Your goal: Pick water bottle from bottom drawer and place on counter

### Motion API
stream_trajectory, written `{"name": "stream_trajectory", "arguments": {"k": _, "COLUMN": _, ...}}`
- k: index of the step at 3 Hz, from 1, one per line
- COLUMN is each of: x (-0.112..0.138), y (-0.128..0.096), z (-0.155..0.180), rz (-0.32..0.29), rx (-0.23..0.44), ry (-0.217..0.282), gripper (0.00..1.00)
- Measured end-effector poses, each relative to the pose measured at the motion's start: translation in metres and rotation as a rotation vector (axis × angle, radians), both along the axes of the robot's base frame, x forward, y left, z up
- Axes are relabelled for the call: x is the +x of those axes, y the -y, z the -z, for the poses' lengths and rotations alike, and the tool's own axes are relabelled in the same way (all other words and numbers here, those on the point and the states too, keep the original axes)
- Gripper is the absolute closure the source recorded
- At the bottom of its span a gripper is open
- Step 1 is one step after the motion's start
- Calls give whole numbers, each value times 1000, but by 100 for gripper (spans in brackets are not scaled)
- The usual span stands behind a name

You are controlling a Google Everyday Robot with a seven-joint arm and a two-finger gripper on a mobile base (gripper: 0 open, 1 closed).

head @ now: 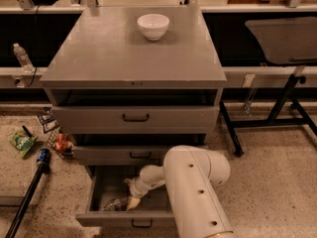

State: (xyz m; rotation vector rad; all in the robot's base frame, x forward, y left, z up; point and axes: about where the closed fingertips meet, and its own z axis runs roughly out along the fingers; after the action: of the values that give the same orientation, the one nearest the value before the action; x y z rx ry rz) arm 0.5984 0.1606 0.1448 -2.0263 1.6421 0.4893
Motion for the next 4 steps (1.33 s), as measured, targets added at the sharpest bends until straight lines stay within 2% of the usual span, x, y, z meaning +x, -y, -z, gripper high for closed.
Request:
{"name": "stream_trajectory", "arguments": {"k": 2, "x": -3, "y": -7, "z": 9, "rz": -21, "rx": -2, "ry": -30, "gripper": 49}}
{"name": "stream_trajectory", "arguments": {"k": 3, "x": -5, "y": -10, "z": 12, "rz": -24, "rx": 0, "ry": -54, "gripper": 73}}
{"name": "stream_trajectory", "arguments": {"k": 4, "x": -9, "y": 10, "z": 3, "rz": 91, "rx": 33, "ry": -89, "gripper": 100}}
